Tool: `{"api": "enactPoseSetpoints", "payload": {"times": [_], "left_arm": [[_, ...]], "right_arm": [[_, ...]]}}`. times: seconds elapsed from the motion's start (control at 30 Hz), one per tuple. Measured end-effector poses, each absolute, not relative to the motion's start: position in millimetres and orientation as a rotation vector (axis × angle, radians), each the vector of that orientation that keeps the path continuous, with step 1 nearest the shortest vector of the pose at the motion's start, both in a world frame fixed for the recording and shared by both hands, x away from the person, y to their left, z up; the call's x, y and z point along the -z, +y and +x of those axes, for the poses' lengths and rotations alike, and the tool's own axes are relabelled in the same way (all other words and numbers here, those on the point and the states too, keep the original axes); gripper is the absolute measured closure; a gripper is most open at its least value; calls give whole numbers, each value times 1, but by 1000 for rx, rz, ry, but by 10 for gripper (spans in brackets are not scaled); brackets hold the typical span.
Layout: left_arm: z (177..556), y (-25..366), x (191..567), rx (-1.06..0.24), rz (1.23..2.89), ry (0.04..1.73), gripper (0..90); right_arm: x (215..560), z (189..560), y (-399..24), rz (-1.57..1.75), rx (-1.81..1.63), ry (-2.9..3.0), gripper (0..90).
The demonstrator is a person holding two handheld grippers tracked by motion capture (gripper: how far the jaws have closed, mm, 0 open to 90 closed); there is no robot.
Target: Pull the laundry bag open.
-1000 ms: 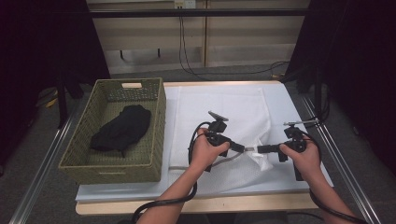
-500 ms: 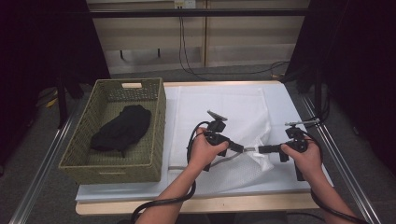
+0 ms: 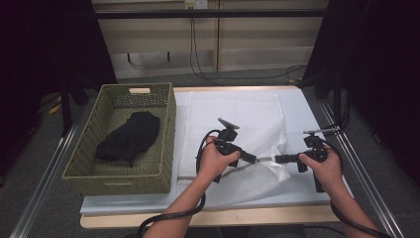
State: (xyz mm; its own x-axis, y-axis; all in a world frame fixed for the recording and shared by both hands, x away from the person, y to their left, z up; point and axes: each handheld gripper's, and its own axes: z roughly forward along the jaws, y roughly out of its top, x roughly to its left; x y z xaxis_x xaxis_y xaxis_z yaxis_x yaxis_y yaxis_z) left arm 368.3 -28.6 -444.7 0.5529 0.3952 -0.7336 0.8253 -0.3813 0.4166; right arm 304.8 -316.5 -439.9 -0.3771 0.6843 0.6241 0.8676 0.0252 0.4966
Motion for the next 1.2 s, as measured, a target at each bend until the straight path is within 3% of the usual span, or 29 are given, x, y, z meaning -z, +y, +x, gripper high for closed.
{"api": "enactPoseSetpoints", "payload": {"times": [1.2], "left_arm": [[370,-17,441,696,1966,989,867]], "right_arm": [[438,305,-324,-1606,1306,-2074,893]]}}
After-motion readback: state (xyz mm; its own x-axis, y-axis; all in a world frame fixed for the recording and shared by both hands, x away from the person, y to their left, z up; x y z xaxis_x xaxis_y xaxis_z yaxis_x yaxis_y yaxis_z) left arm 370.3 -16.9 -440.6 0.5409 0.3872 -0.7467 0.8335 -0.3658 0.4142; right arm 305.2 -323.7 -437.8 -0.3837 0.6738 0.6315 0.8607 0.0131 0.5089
